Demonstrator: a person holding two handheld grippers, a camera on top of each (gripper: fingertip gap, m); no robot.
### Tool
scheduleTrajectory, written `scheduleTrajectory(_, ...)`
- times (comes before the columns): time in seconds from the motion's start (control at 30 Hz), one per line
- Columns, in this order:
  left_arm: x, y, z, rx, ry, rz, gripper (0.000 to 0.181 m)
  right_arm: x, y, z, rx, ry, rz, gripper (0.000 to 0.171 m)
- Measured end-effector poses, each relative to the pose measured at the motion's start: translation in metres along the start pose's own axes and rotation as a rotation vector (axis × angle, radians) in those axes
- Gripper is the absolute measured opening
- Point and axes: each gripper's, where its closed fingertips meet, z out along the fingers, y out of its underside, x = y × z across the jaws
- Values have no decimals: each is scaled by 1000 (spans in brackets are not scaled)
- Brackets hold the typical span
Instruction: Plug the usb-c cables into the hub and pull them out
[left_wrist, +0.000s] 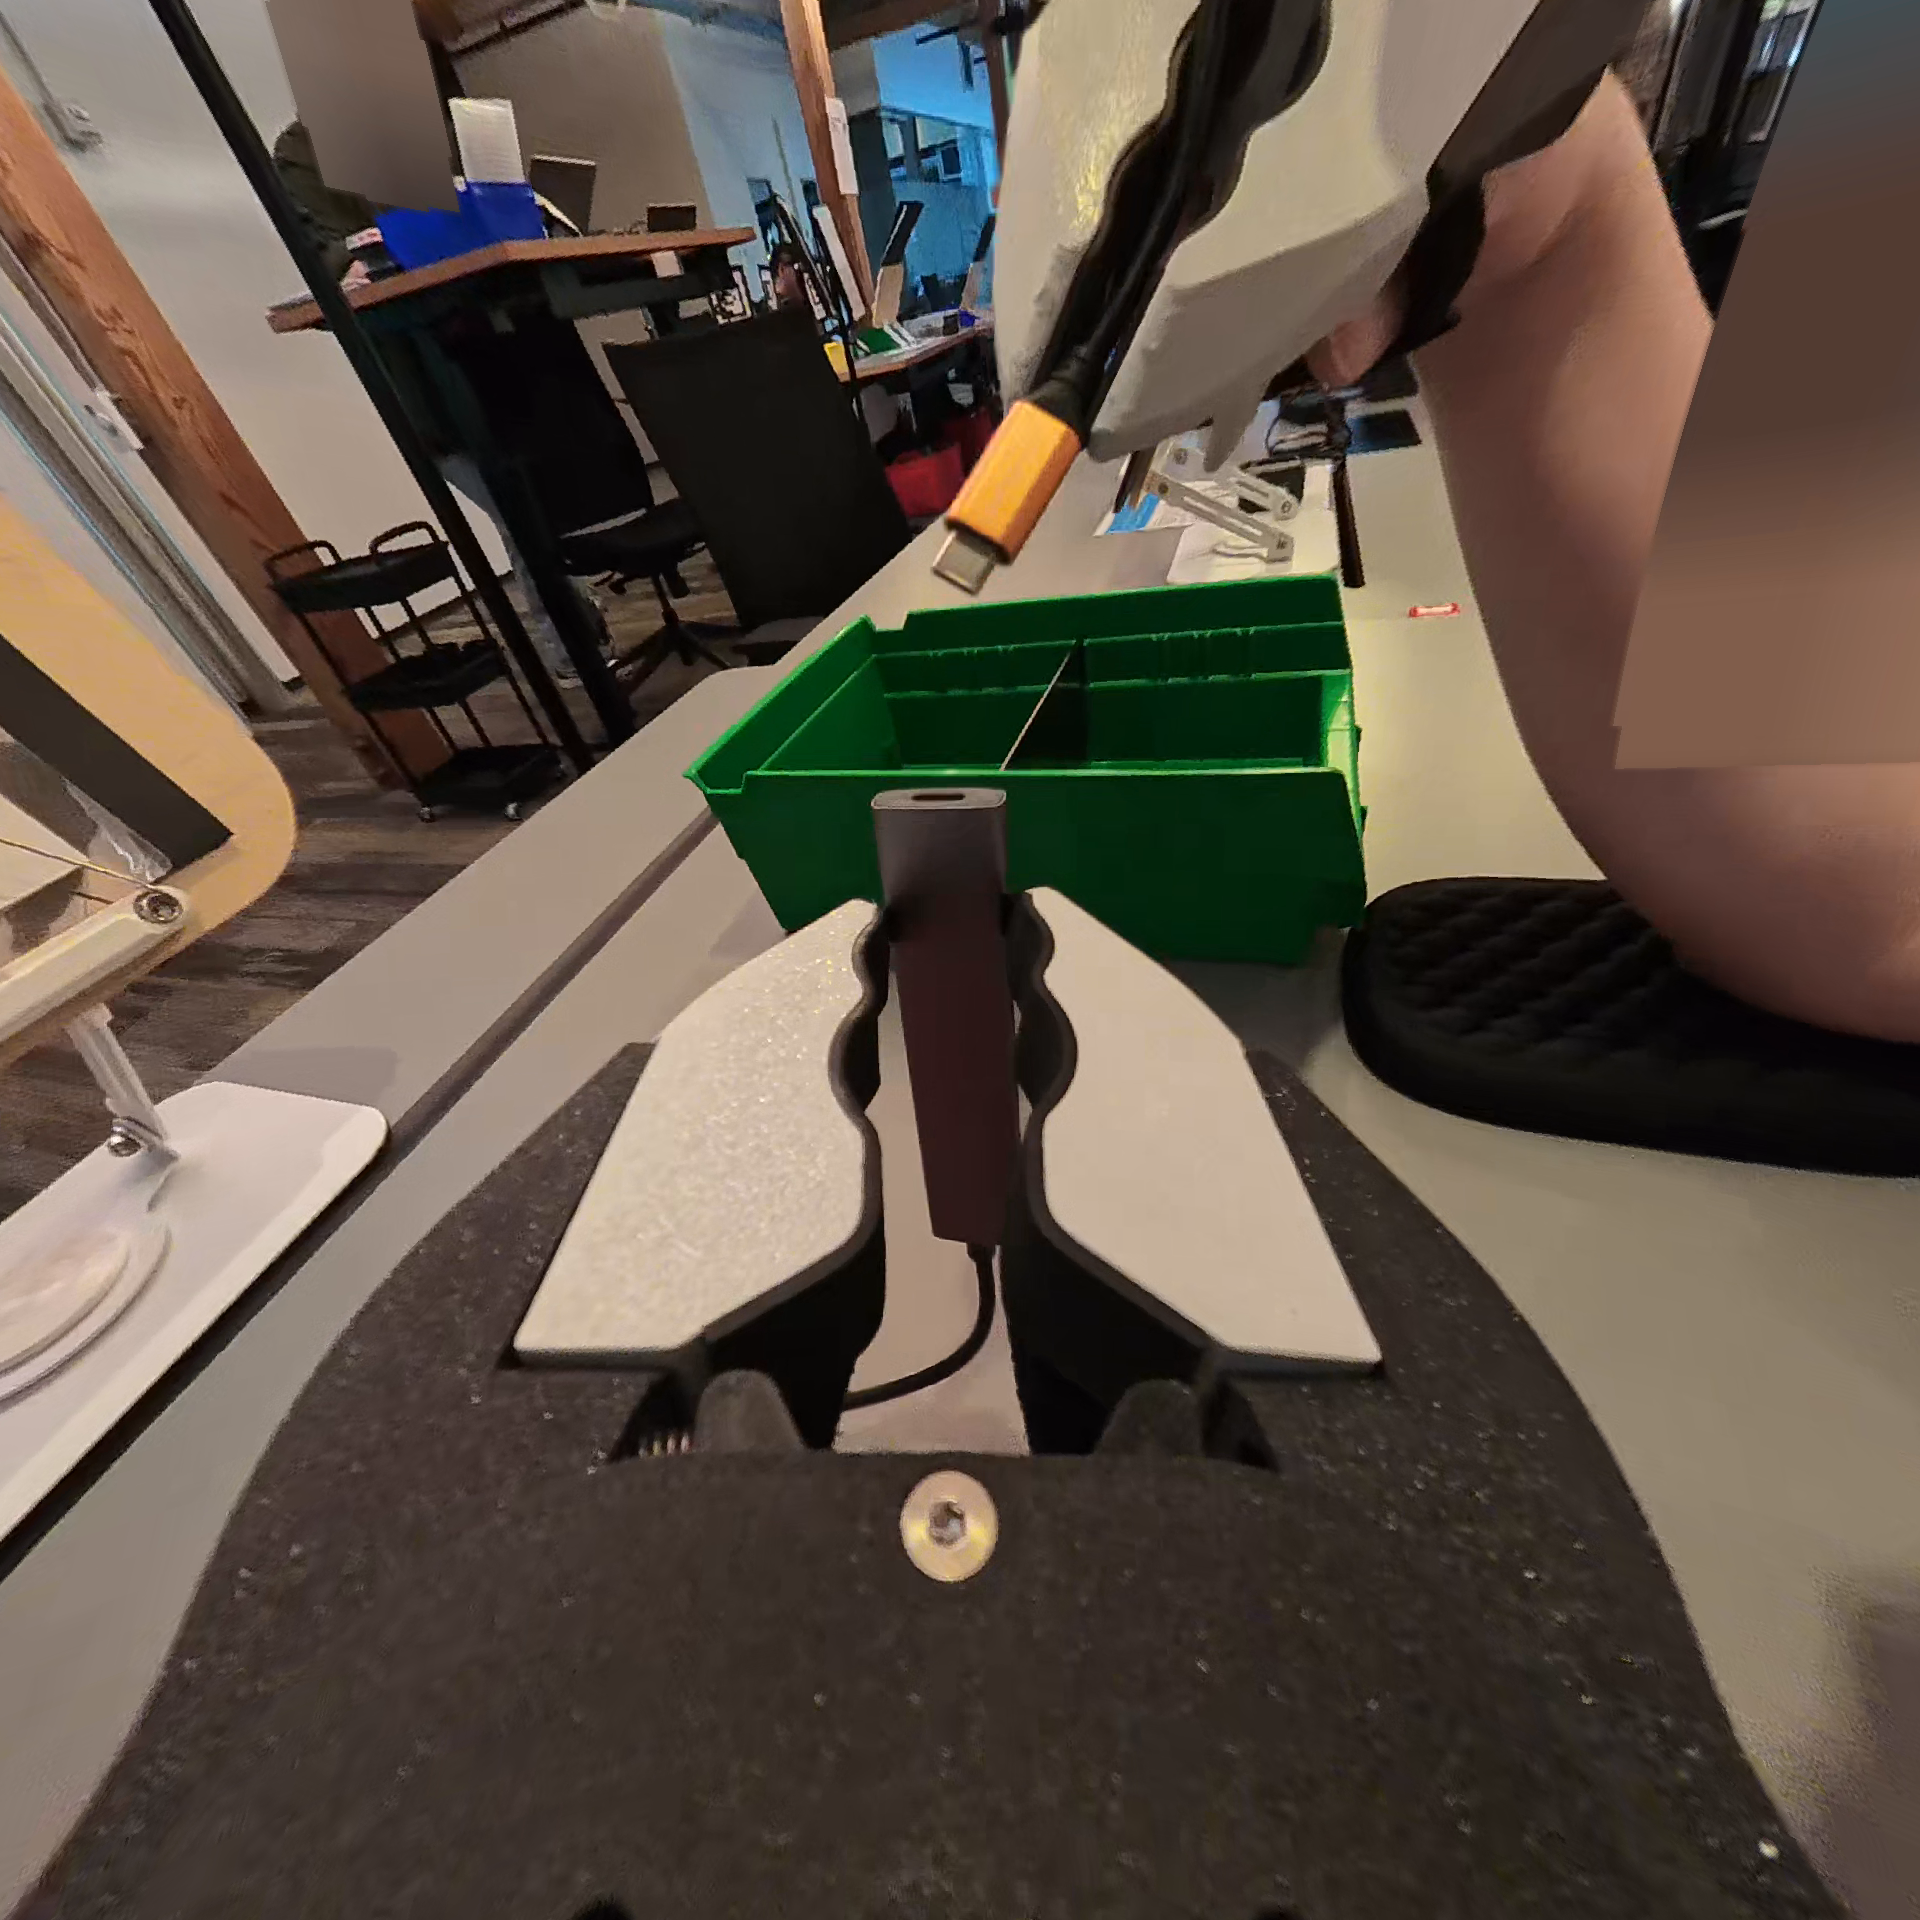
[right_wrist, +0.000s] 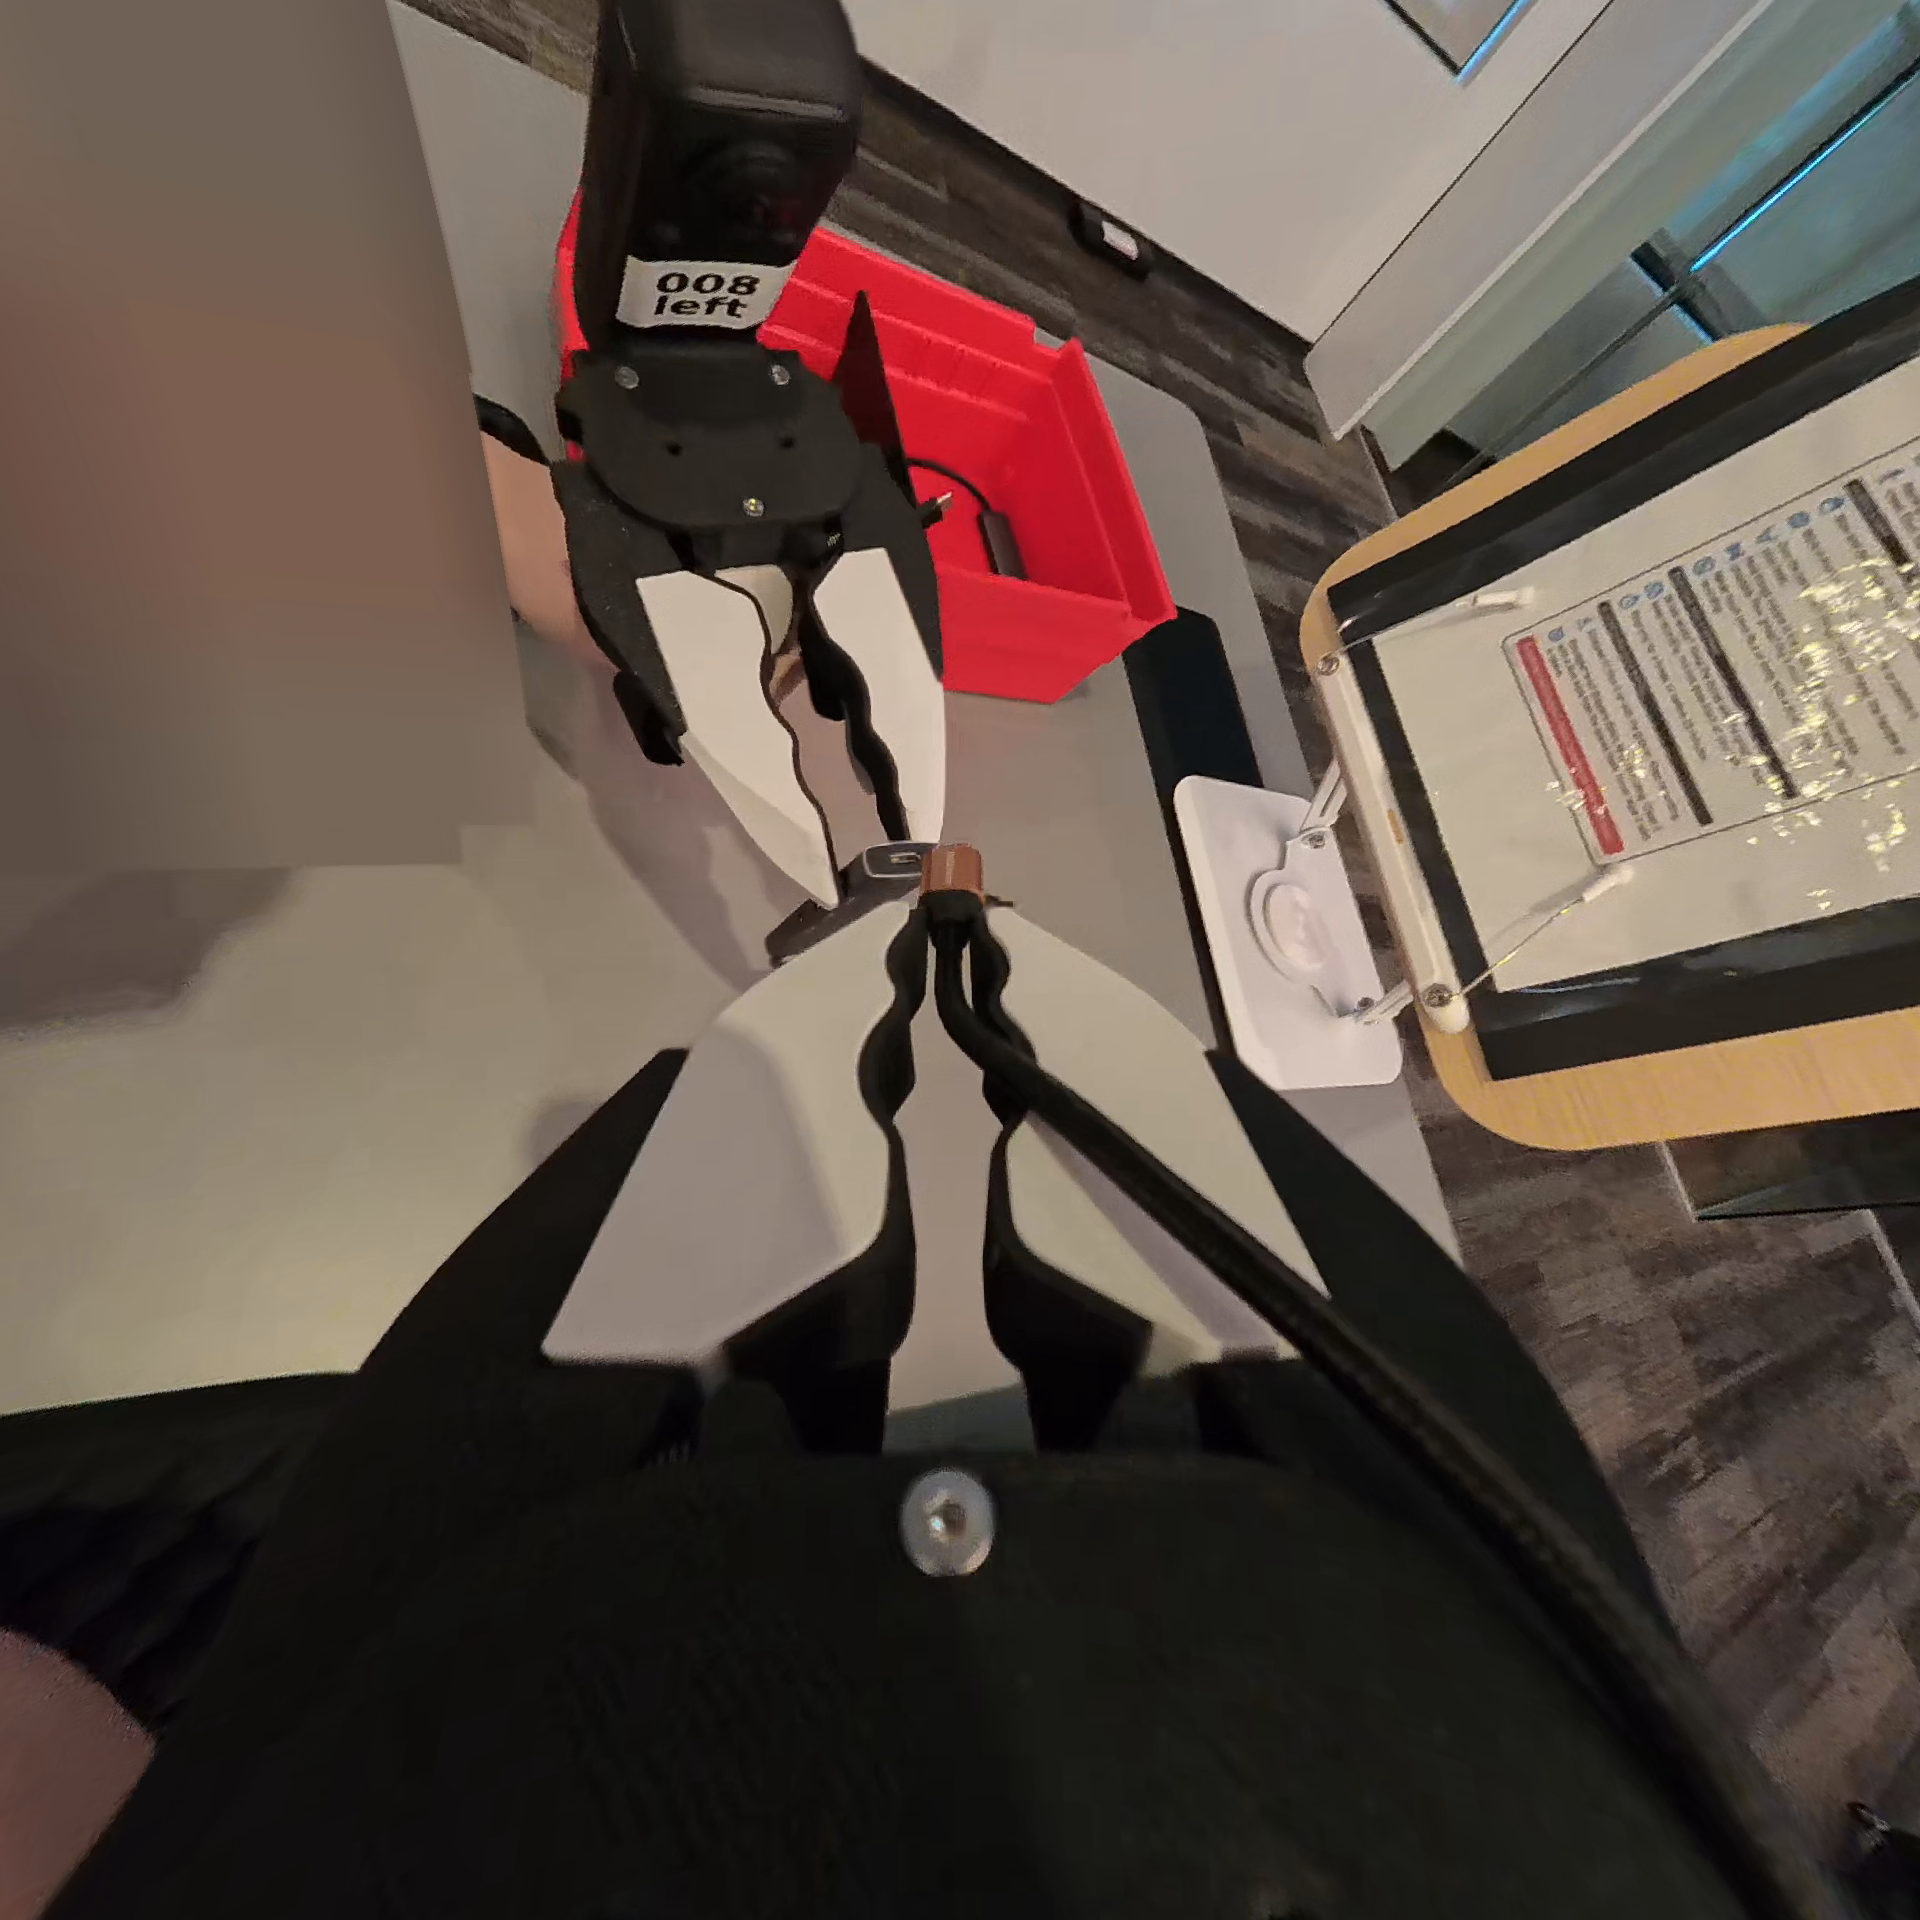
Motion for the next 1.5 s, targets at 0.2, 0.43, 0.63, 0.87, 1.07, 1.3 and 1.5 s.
scheduleTrajectory(0.2,15,5,7,-23,12,154,21,-18,20,2,-118,-137,143,8)
scheduleTrajectory(0.43,38,19,20,-78,96,226,21,-38,32,0,-275,-191,183,8)
scheduleTrajectory(0.63,49,24,25,-92,120,254,21,-50,38,-9,-411,-151,182,8)
scheduleTrajectory(0.87,53,27,28,-92,139,262,21,-56,44,-3,-509,-145,145,9)
scheduleTrajectory(1.07,55,27,28,-90,144,269,21,-59,45,0,-523,-160,136,9)
scheduleTrajectory(1.3,58,27,28,-86,162,273,21,-61,47,-2,-529,-167,128,9)
scheduleTrajectory(1.5,60,27,28,-81,165,278,21,-62,48,-3,-535,-170,127,9)
